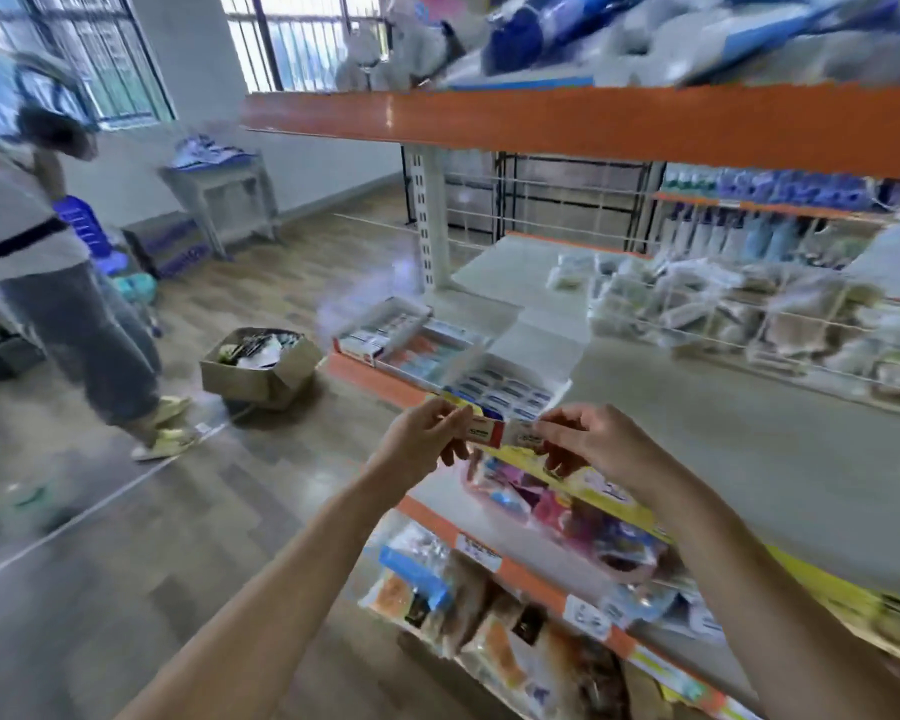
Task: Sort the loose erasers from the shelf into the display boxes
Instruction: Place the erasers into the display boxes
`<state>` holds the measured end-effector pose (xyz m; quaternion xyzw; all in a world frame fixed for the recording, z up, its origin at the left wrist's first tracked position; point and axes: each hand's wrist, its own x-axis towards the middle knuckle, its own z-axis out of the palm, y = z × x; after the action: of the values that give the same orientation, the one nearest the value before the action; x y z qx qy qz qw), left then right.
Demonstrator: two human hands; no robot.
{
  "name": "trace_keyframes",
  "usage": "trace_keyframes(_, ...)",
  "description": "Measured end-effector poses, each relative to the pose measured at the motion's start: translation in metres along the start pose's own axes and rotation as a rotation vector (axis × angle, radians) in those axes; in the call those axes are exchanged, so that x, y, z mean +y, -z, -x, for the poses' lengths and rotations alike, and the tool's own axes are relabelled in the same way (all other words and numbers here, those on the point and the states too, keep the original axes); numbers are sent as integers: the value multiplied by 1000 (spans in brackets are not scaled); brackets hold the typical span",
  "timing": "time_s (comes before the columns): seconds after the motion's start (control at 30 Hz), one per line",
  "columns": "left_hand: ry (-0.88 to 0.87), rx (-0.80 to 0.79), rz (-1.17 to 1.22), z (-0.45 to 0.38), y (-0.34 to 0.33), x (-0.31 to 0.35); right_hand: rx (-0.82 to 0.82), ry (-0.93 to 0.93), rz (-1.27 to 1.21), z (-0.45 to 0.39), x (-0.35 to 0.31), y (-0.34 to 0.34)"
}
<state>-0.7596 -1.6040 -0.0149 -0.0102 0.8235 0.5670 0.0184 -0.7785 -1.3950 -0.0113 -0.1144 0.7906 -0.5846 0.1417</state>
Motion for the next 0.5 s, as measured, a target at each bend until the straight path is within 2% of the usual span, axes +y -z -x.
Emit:
trace_keyframes(0.3,-56,76,-22,-102,112,-29,-3,110,105,-147,-47,-53)
trace_keyframes(0.5,-48,46,-94,-188,180,-41,-12,80,225,-246,-69,-78)
